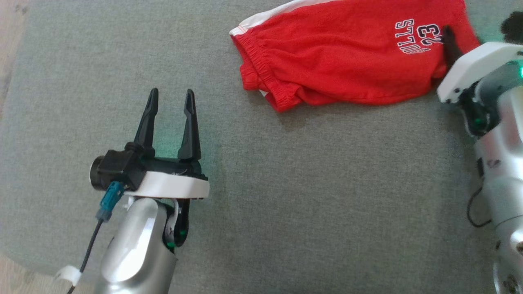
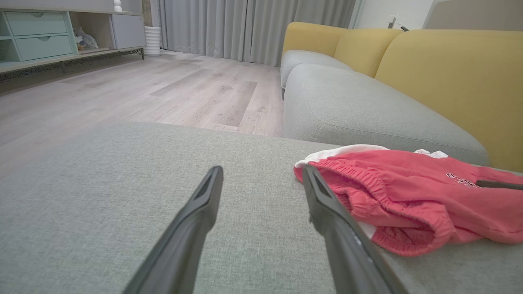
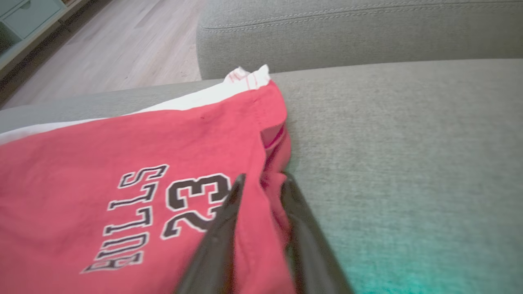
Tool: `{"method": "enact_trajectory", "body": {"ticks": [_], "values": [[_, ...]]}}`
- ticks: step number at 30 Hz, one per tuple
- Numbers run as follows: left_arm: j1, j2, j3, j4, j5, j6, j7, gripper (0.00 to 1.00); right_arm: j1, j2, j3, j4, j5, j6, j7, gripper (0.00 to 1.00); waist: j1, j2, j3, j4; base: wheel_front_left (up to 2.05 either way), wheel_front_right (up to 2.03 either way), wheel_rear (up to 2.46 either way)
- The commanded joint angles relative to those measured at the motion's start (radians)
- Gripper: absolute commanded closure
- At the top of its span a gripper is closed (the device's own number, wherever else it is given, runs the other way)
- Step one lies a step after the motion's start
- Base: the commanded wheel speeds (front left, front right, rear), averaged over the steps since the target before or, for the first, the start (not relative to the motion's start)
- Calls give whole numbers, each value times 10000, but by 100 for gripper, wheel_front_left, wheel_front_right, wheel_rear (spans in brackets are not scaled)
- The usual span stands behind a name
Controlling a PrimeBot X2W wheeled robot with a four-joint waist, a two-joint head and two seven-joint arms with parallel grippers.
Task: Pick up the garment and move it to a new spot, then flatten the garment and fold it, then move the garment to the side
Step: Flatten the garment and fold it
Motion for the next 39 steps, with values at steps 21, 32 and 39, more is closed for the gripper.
{"method": "enact_trajectory", "body": {"ticks": [21,32,39], "values": [[596,92,764,15,609,5,-51,0,3011,1,240,-1625,2060,-7,-2748,100,0,0,-1707,-1628,0,0,0],[840,91,613,121,583,-115,-51,0,3551,333,-1192,-2104,1112,-7,-2790,100,0,0,-2049,-1653,0,0,0],[913,91,650,270,592,-117,-51,0,3080,1165,-880,-2433,785,-7,-2683,100,0,0,-2372,-1280,0,0,0]]}}
